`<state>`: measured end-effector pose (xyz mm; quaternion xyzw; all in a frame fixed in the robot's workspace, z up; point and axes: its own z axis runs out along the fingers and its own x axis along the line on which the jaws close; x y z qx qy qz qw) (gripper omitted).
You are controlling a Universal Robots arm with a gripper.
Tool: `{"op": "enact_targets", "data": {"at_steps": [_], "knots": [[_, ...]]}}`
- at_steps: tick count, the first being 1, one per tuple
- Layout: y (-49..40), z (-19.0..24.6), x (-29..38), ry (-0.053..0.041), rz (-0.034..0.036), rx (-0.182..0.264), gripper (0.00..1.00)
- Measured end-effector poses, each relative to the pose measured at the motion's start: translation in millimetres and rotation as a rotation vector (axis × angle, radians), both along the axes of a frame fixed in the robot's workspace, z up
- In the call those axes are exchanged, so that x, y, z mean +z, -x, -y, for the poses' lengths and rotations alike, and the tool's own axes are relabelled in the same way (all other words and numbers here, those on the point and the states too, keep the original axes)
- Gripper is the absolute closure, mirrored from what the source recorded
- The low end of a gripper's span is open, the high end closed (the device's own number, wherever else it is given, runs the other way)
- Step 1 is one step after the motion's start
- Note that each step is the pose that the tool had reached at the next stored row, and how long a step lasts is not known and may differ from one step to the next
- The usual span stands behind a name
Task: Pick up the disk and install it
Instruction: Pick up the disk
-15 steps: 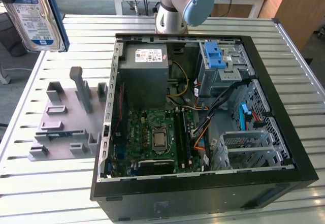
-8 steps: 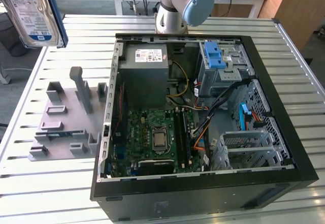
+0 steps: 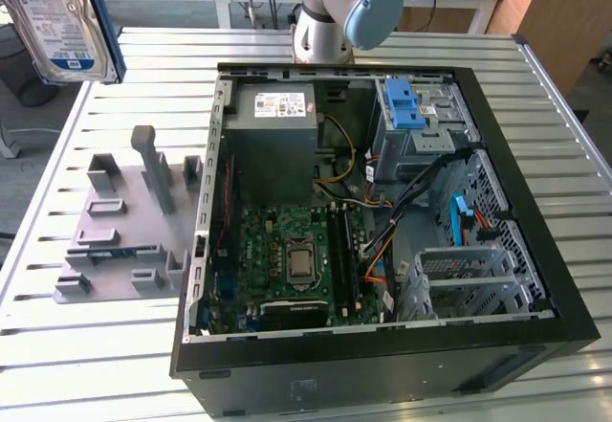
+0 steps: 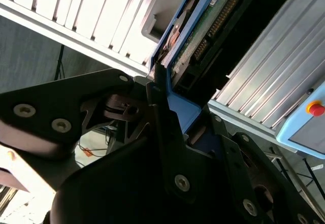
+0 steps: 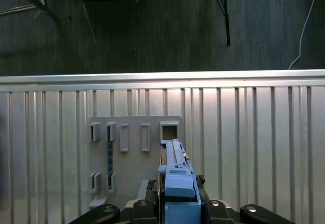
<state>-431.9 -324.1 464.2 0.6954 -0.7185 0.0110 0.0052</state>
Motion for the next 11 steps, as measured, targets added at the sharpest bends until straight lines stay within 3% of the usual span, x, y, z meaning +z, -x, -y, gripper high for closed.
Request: {"op": "enact_targets", "data": {"at_steps": [11], "knots": [[0.0,0.0,17.2,0.0000,0.0001,0.000,0.64]]}}
